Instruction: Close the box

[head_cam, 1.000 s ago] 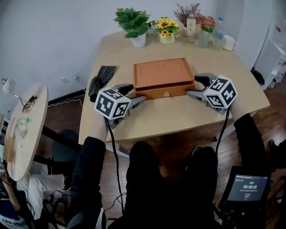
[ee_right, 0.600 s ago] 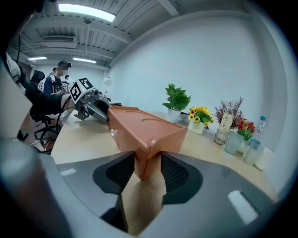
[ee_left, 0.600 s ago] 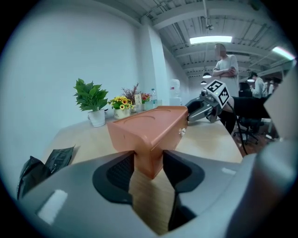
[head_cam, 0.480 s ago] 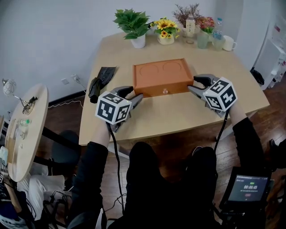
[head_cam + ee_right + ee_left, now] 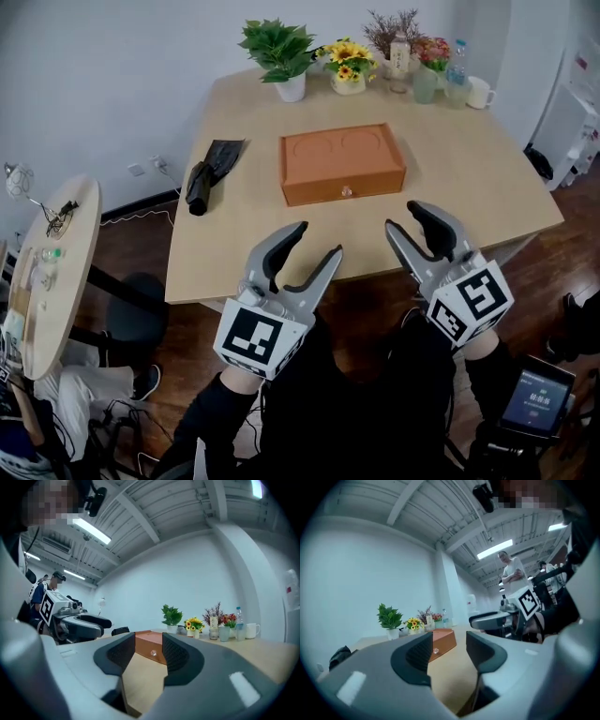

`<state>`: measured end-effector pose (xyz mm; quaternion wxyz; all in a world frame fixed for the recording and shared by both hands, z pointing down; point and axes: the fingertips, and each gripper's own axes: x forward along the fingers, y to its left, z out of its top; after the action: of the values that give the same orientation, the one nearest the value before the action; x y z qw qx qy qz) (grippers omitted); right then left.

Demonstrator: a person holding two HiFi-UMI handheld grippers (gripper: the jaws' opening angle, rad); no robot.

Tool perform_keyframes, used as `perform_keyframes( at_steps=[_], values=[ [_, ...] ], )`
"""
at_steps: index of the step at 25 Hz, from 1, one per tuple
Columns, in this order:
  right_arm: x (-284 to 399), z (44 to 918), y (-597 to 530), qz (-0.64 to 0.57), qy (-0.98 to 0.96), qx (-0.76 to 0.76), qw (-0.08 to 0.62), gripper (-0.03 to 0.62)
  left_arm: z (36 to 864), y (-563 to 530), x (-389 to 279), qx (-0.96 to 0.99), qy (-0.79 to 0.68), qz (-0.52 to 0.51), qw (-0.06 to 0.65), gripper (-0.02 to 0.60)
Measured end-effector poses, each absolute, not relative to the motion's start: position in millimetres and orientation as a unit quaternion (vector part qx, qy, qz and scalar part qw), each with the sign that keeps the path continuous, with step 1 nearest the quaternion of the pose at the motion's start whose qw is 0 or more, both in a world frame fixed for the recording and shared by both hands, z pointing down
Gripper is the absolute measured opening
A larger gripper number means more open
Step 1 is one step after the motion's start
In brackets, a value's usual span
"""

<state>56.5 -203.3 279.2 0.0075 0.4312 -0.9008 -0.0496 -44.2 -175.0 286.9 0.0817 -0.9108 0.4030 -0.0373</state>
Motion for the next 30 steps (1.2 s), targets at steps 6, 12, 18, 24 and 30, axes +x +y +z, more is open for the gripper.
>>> perform_keyframes(
  at_steps=[6, 12, 18, 24, 30],
  values=[
    [51, 311, -152, -0.051, -0.882, 0.467, -0.019, 0.181, 314, -139, -46, -0.896, 0.442, 0.017, 0.032, 0.206],
    [50, 322, -129, -0.042, -0.868, 0.493, -0.045, 0.181, 334, -118, -49, -0.884, 0.465, 0.014, 0.039, 0.206],
    [42, 323, -117, -0.055, -0.867, 0.493, -0.047, 0.166, 327, -109, -42, -0.887, 0.459, 0.023, 0.046, 0.204],
    [41, 318, -114, -0.063, -0.866, 0.494, -0.050, 0.150, 324, -111, -44, -0.885, 0.462, 0.026, 0.051, 0.204],
    [40, 314, -114, -0.067, -0.866, 0.493, -0.048, 0.150, 325, -110, -44, -0.887, 0.459, 0.023, 0.050, 0.204]
  ],
)
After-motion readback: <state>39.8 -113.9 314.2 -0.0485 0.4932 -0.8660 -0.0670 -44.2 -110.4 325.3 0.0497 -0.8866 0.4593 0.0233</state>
